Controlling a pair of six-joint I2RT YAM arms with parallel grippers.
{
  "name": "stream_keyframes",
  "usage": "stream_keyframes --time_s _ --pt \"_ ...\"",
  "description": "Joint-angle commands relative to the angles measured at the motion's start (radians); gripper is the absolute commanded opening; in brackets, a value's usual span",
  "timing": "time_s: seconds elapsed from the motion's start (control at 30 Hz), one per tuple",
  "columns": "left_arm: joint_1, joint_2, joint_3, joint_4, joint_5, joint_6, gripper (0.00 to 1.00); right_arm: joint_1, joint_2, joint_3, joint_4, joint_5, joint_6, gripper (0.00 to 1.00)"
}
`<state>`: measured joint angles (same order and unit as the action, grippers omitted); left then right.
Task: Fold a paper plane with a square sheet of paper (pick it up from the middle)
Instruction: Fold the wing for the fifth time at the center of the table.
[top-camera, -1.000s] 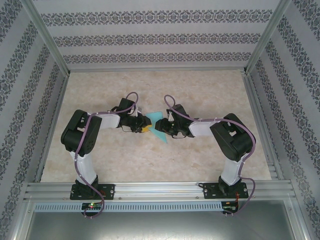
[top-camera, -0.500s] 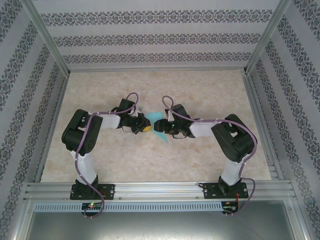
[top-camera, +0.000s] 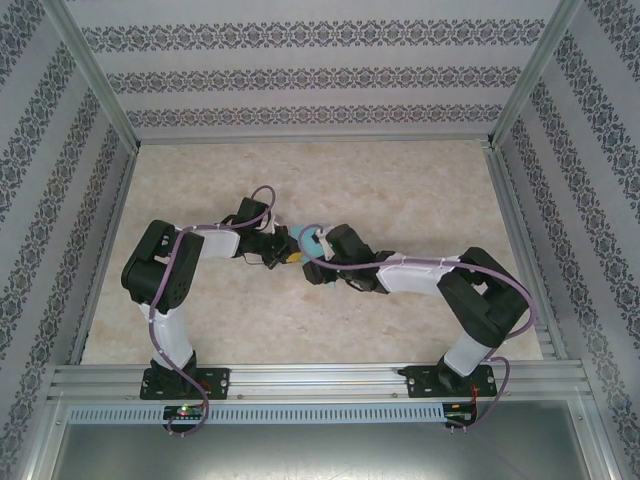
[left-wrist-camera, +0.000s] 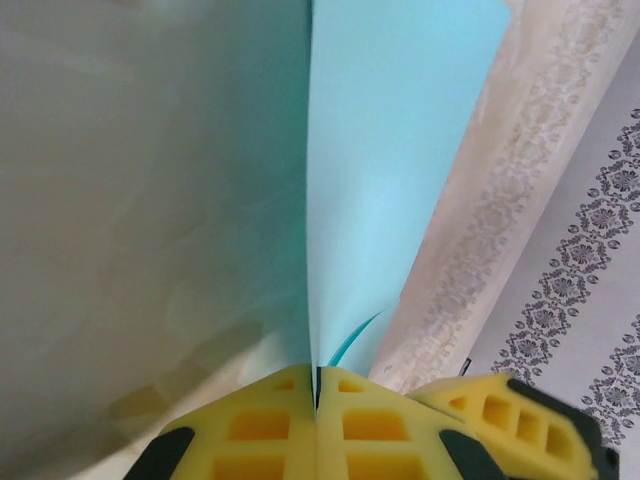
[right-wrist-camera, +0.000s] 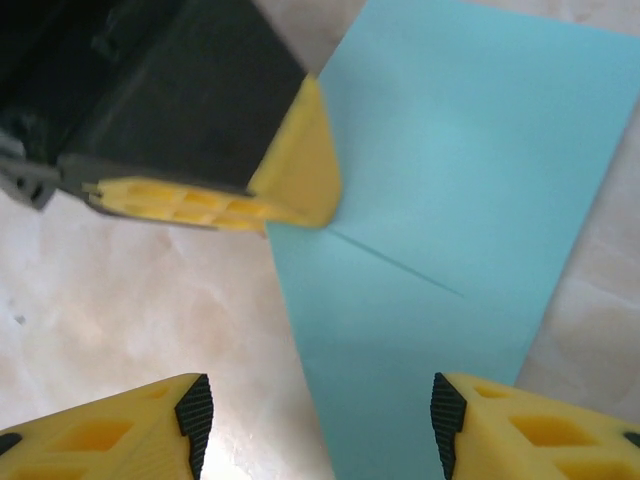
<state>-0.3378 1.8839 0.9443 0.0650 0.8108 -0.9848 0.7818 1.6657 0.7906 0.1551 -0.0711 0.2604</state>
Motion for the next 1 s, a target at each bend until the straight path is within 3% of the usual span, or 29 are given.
stream_keyframes --time_s 0.0,0.53,0.97 --pt "-0.018 -0.042 0.001 -0.003 0.001 -0.029 0.07 0.038 -0.005 -0.008 -0.008 0.160 -0.178 0.60" --pt "-0.018 -0.065 0.016 -0.048 -0.006 -0.040 0.07 0.109 0.122 0.027 0.150 0.375 -0.294 0.52" --pt "-0.019 -0.081 0.041 -0.080 -0.004 -0.048 0.11 0.112 0.145 0.016 0.172 0.412 -0.329 0.29"
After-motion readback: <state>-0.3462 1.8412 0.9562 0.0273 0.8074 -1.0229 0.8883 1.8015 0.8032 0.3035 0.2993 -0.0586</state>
